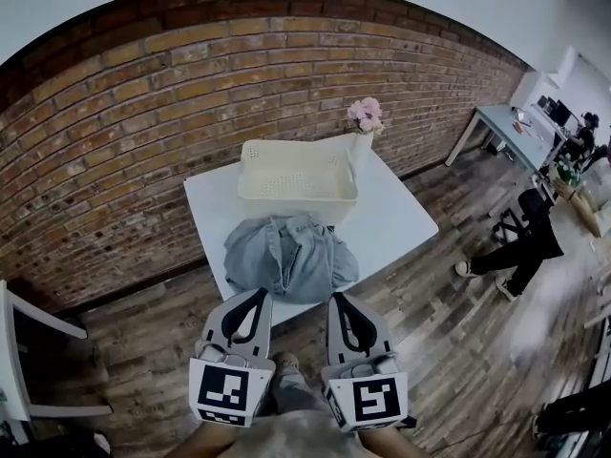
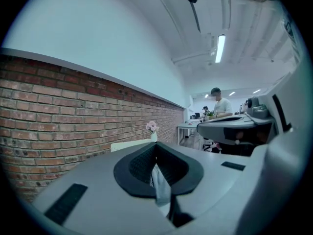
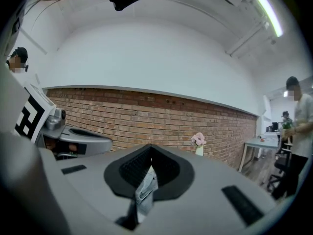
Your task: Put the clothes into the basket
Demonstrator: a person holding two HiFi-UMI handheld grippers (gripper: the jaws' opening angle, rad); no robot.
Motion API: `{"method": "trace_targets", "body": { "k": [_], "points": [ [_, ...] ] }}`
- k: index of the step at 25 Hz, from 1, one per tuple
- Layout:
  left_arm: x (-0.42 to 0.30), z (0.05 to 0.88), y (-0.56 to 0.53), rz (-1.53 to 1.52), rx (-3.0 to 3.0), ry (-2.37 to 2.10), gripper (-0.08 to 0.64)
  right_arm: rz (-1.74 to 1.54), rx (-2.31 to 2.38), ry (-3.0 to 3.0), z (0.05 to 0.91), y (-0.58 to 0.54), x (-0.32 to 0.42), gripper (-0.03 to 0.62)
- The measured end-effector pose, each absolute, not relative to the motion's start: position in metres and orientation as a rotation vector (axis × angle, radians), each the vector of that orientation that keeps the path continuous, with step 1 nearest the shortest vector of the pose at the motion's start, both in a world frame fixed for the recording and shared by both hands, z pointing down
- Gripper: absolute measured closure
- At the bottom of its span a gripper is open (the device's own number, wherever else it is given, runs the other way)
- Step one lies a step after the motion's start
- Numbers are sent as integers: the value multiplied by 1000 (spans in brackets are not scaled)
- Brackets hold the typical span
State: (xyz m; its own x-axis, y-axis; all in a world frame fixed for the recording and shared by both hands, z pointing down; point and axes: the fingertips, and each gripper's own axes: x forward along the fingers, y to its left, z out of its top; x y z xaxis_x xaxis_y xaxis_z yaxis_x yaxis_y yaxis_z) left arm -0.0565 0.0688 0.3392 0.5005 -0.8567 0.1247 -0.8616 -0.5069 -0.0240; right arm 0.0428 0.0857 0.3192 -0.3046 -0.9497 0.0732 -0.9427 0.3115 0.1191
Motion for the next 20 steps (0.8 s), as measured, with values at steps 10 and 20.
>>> {"method": "trace_targets", "body": {
  "k": [10,20],
  "points": [
    [-48,347,-8,219,2623,-1578,551,-43,1691,-2467,328,5,51,586],
    [-40,360,-56,249,2576,-1606,551,-21,1605,-2490,344,-45,57,586]
  ]
}}
